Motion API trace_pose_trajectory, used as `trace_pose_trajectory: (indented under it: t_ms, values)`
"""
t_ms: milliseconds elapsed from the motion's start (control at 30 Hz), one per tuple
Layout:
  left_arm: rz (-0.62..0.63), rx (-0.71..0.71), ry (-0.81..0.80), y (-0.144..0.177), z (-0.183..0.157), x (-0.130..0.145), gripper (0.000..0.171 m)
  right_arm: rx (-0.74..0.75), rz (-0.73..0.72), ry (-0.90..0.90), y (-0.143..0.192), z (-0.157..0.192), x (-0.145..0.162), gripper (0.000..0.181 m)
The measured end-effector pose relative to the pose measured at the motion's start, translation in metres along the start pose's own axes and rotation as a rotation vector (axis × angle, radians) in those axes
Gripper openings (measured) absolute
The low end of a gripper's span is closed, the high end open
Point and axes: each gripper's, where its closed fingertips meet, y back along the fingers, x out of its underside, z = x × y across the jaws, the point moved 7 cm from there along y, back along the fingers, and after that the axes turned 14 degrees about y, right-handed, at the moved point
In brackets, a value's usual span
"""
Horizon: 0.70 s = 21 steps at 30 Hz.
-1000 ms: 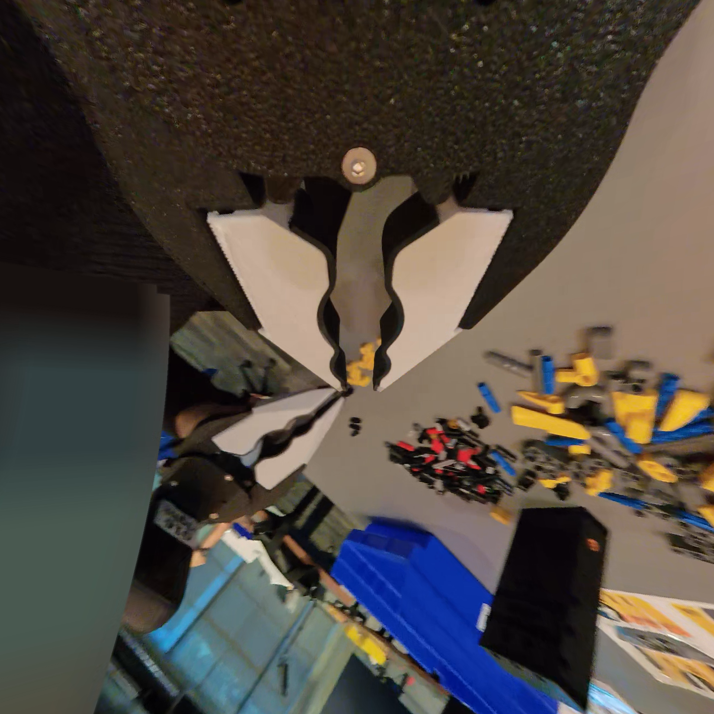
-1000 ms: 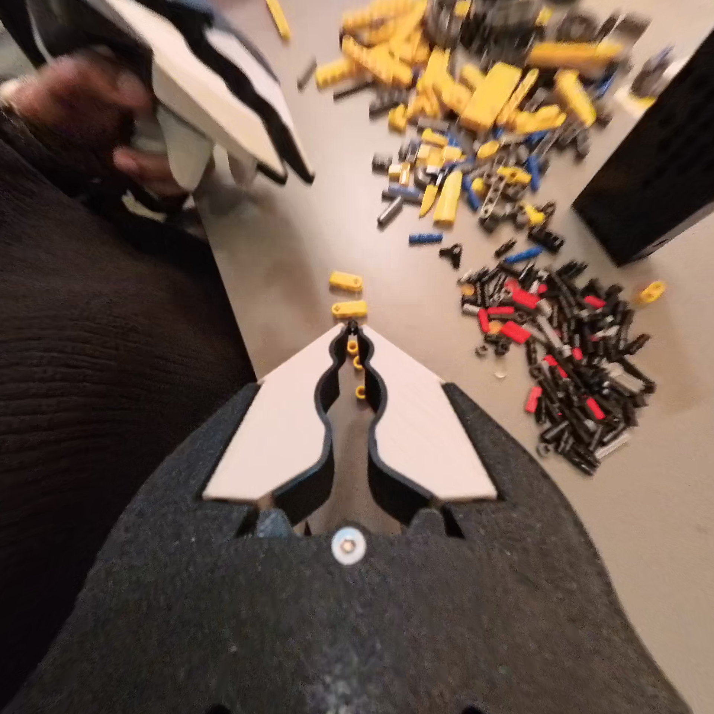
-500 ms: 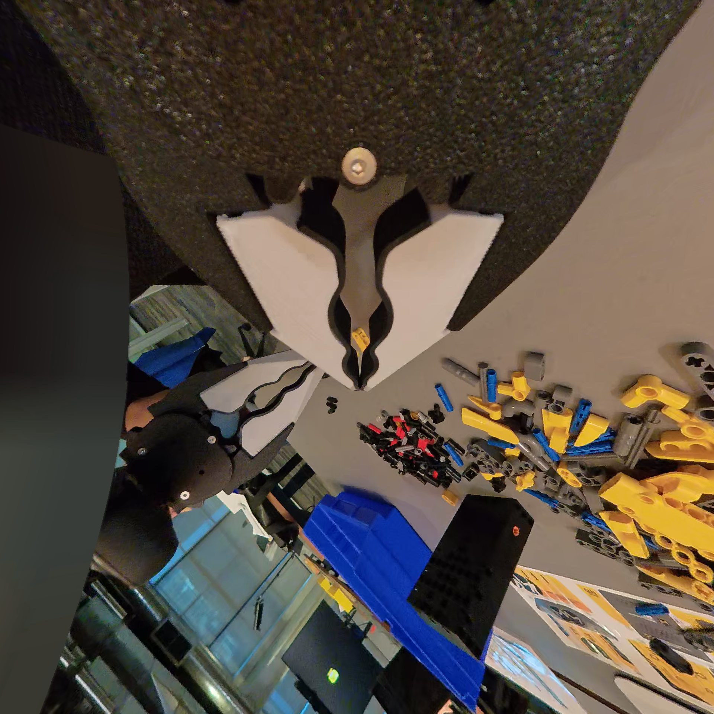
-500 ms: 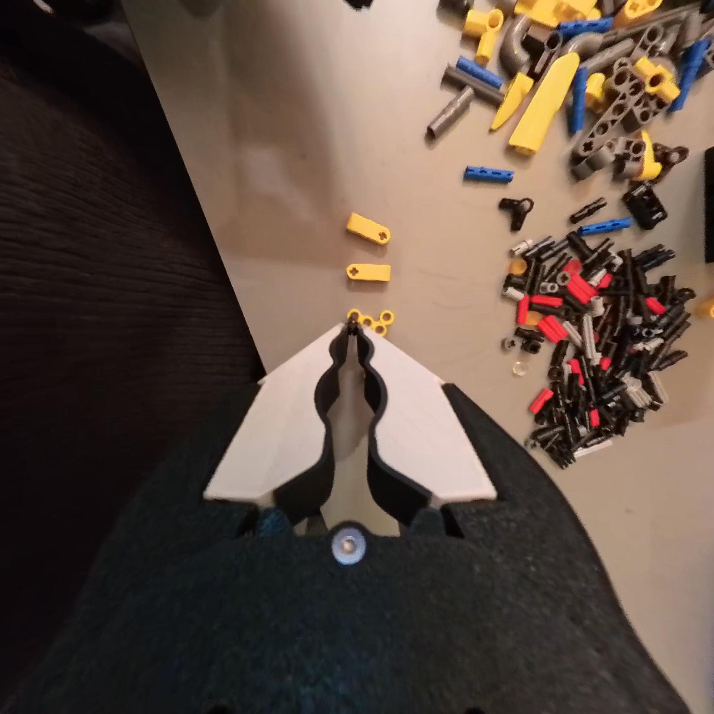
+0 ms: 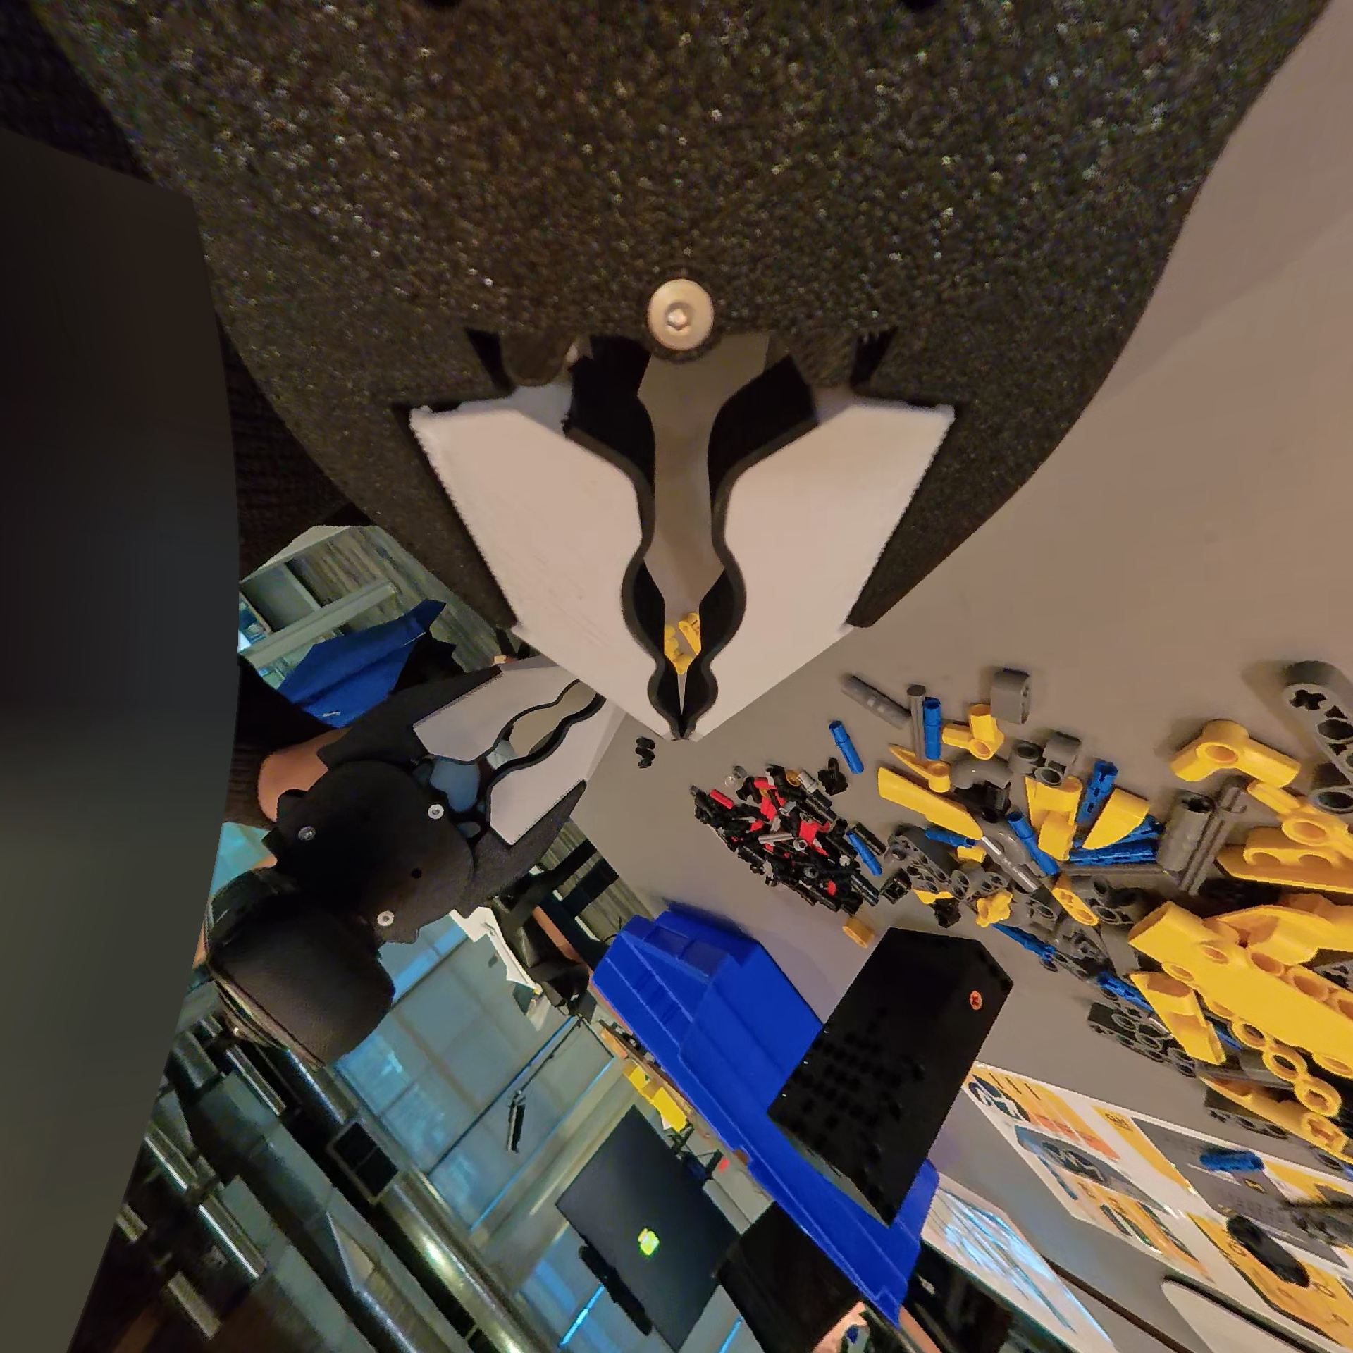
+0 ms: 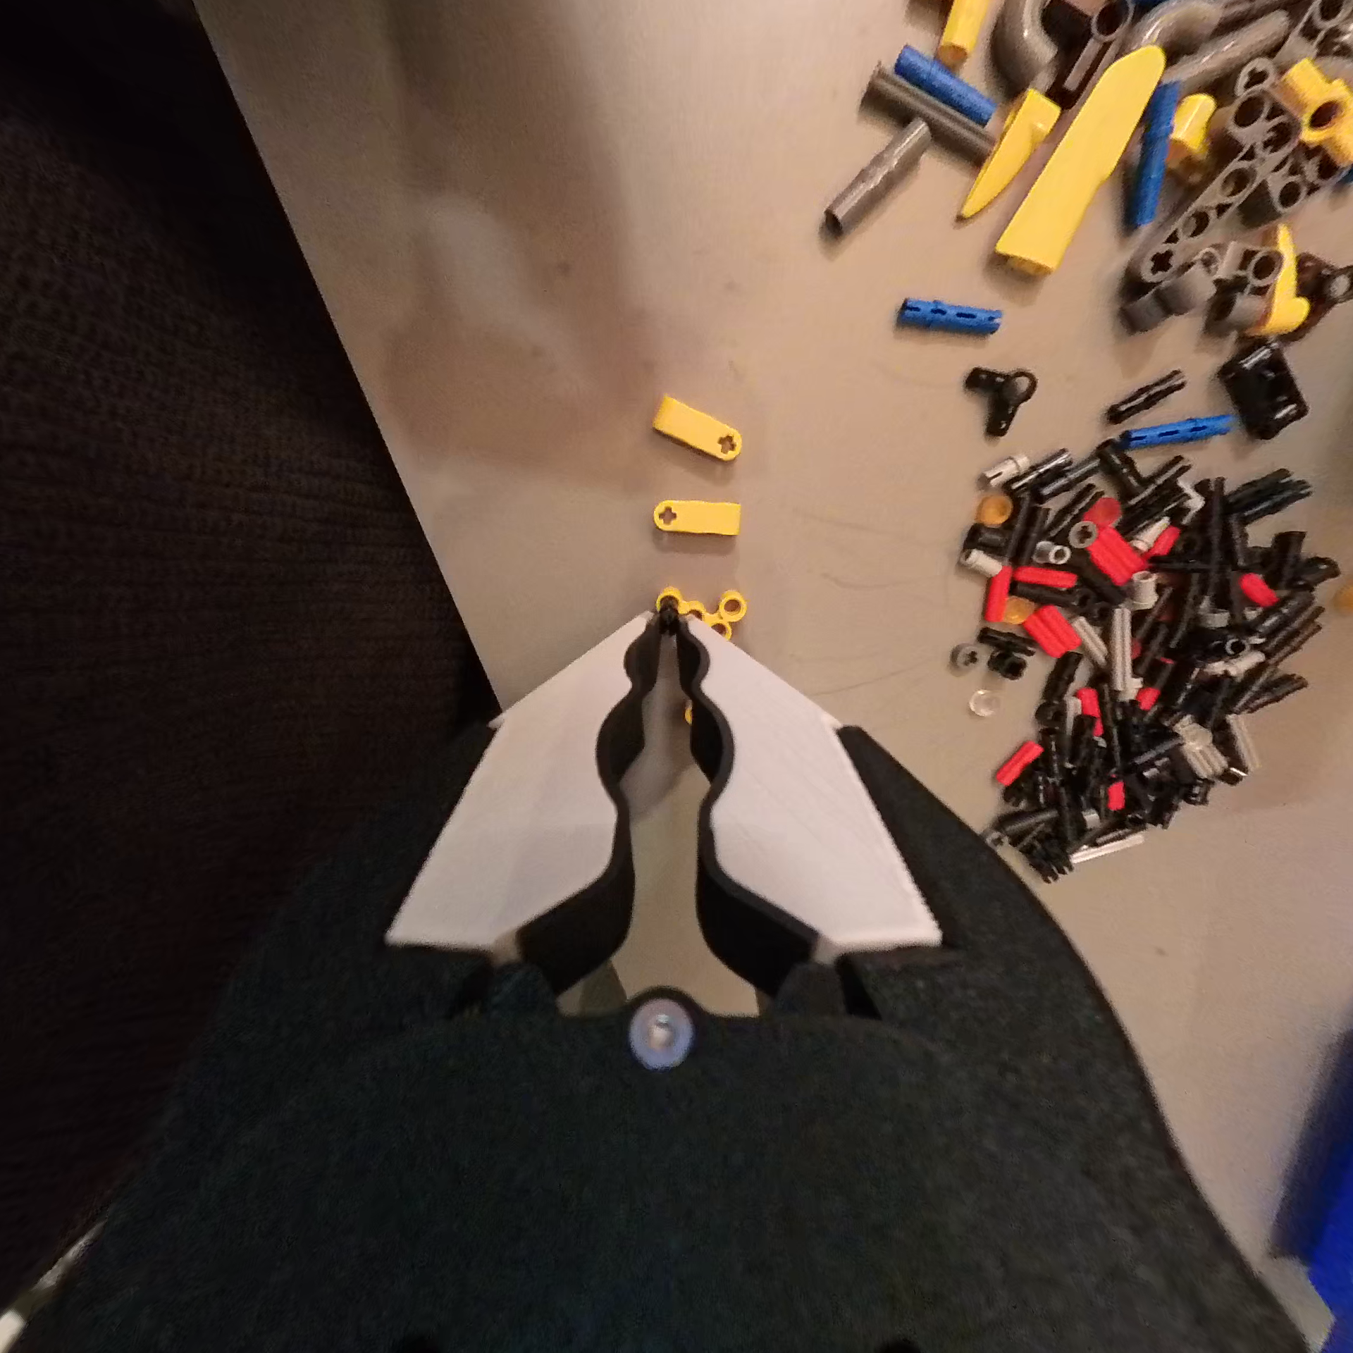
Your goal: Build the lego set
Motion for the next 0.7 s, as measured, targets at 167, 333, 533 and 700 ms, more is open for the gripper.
trace_pose_trajectory:
  t_ms: [167, 333, 533, 700]
  values:
    - [0.000, 0.000, 0.000, 0.000, 0.000, 0.000, 0.000, -0.015, 0.047, 0.004, 0.000, -0.001, -0.004, 0.004]
    - [-0.003, -0.001, -0.001, 0.000, 0.000, 0.000, 0.000, -0.043, 0.108, 0.008, -0.001, -0.004, -0.010, 0.004]
    - [0.001, -0.004, -0.004, 0.001, 0.000, 0.001, 0.000, -0.078, 0.184, 0.038, -0.002, -0.007, -0.015, 0.004]
    - [-0.005, 0.002, -0.005, 0.002, 0.000, 0.001, 0.000, -0.075, 0.224, 0.086, -0.010, -0.007, -0.017, 0.003]
